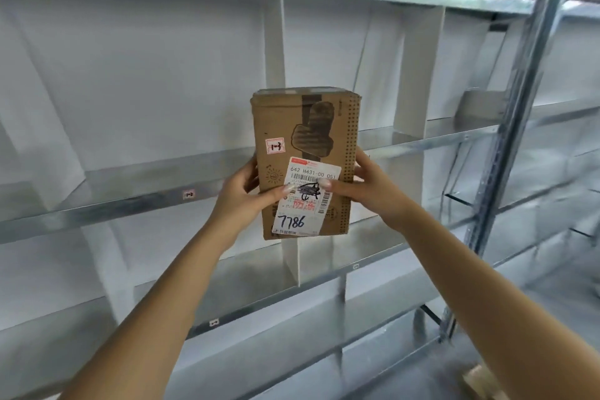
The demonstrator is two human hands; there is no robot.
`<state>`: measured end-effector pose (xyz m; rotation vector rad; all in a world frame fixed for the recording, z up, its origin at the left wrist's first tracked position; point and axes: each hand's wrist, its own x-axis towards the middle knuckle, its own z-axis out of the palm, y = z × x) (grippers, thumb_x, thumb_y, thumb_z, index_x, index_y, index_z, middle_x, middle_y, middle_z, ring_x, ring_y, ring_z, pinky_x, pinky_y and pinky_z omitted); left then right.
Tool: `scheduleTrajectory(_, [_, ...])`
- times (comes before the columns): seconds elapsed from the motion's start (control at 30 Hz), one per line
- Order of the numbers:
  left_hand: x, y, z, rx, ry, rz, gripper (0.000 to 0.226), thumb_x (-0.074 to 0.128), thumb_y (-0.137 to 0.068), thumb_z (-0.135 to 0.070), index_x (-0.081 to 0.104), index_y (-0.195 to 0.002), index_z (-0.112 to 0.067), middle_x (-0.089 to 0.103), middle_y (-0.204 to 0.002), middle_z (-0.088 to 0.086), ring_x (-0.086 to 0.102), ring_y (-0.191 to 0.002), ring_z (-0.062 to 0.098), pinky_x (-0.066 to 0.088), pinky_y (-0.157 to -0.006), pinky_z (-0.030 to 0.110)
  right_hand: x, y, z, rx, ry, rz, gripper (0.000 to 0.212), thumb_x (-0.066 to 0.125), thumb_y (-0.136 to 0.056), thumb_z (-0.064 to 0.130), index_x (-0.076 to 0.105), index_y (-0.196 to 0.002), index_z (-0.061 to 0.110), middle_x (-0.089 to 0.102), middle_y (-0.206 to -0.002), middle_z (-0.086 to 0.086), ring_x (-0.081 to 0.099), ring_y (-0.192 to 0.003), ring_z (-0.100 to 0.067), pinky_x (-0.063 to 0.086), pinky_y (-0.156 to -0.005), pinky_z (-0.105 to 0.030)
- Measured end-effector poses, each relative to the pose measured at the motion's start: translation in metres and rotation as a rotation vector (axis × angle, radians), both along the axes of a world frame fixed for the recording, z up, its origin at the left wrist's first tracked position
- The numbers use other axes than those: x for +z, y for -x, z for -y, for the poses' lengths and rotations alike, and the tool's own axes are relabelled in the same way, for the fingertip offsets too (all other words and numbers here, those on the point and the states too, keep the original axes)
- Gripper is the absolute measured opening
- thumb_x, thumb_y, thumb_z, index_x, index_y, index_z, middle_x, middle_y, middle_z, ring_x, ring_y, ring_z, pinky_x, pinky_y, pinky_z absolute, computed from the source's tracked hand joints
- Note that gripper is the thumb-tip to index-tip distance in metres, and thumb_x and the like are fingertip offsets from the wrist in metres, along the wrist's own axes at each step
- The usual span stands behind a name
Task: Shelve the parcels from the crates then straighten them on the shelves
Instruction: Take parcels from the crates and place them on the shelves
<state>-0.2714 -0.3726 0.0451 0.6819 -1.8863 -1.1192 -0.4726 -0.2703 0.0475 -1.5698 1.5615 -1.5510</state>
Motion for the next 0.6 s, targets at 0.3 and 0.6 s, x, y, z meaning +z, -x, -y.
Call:
scheduleTrajectory(0.3, [0.016,0.102,0.018,0.087,0.195,0.104,0.080,0.075,-0.078,-0.034,0.033,-0.146,-0.030,0.058,-0.135,-0.004,0.055,-0.121,0.019,0.049,-0.097,0.044,0.000,0.093,0.026,-0.053,0.035,-0.085,0.091,0.081,-0.067,-0.008,0.027,-0.138,0.008,0.055,-0.127,-0.016,0.060,-0.118,-0.024,0.059,-0.082,-0.035])
scheduleTrajectory(0.6, [0.025,0.209,0.074,0.370,0.131,0.103,0.058,0.068,-0.084,-0.036,0.040,-0.131,-0.019,0.058,-0.133,0.002,0.060,-0.116,0.023,0.048,-0.084,0.029,0.011,0.210,0.131,0.011,-0.049,-0.030,0.079,0.086,-0.068,0.008,0.036,-0.127,0.020,0.063,-0.114,0.001,0.060,-0.107,-0.013,0.057,-0.084,-0.034])
